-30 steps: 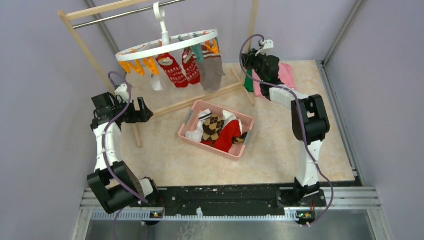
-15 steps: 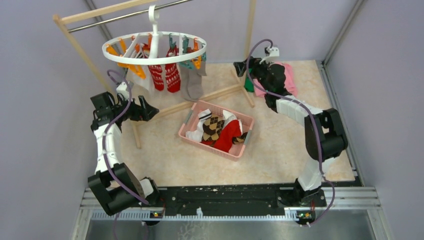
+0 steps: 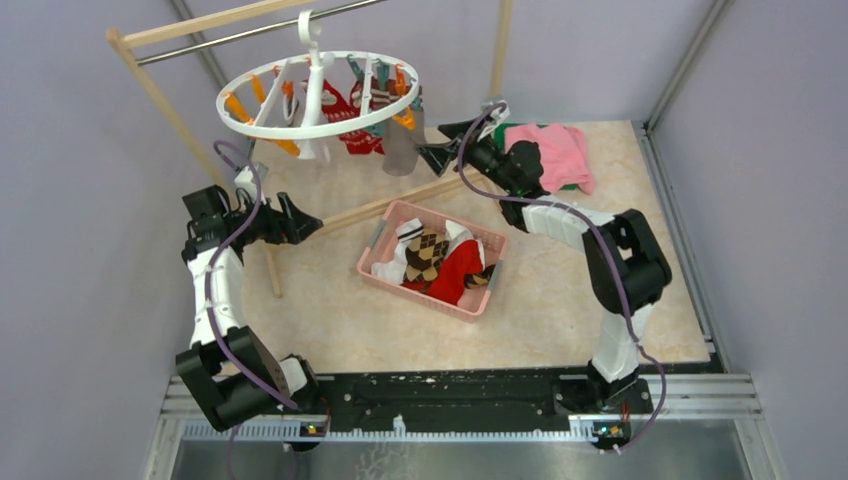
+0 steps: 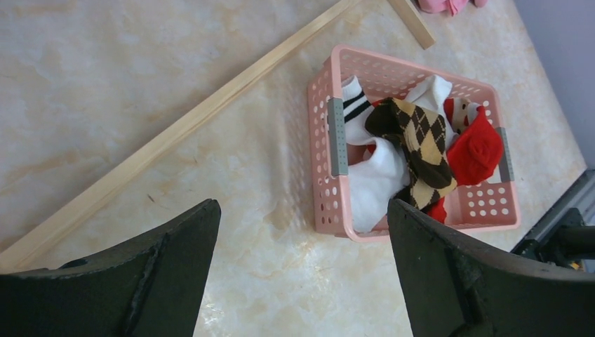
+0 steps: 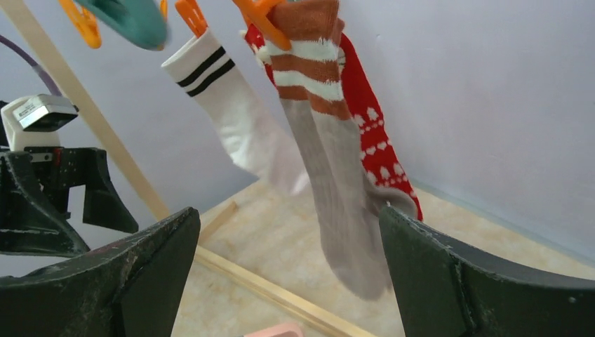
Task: Remove the socks clipped to the hanger
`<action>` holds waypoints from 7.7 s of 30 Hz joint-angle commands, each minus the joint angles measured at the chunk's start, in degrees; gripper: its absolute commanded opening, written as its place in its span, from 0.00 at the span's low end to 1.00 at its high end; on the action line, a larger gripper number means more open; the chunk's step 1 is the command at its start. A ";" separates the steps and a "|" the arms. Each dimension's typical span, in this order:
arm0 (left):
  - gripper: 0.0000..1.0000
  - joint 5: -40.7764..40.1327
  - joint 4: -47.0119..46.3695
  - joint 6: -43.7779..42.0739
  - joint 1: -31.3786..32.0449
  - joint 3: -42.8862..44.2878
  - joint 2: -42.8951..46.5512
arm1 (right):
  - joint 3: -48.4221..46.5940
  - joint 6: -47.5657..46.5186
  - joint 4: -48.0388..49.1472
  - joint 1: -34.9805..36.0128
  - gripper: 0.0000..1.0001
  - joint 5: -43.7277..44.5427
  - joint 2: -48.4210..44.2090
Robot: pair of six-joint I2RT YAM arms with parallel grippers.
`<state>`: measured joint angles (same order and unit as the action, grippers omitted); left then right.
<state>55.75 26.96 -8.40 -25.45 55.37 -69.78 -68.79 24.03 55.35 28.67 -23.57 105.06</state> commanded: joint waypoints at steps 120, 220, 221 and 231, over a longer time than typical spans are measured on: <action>0.00 18.19 8.94 -0.08 21.06 5.80 6.09 | -5.36 11.01 -22.71 12.86 0.58 3.05 -10.56; 0.00 24.50 18.40 -1.93 19.07 8.97 6.73 | -43.69 47.52 20.32 8.16 0.00 -26.08 22.17; 0.00 24.54 16.47 -0.49 19.15 7.95 6.72 | -42.45 46.02 18.49 8.13 0.00 -26.02 20.86; 0.00 21.79 11.24 -0.59 19.65 1.74 5.23 | -28.77 28.59 -2.46 8.03 0.42 -23.84 10.74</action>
<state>77.91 40.25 -6.81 -6.02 58.78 -64.29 -99.85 61.32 61.39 36.95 -47.62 121.64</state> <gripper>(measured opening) 0.014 0.348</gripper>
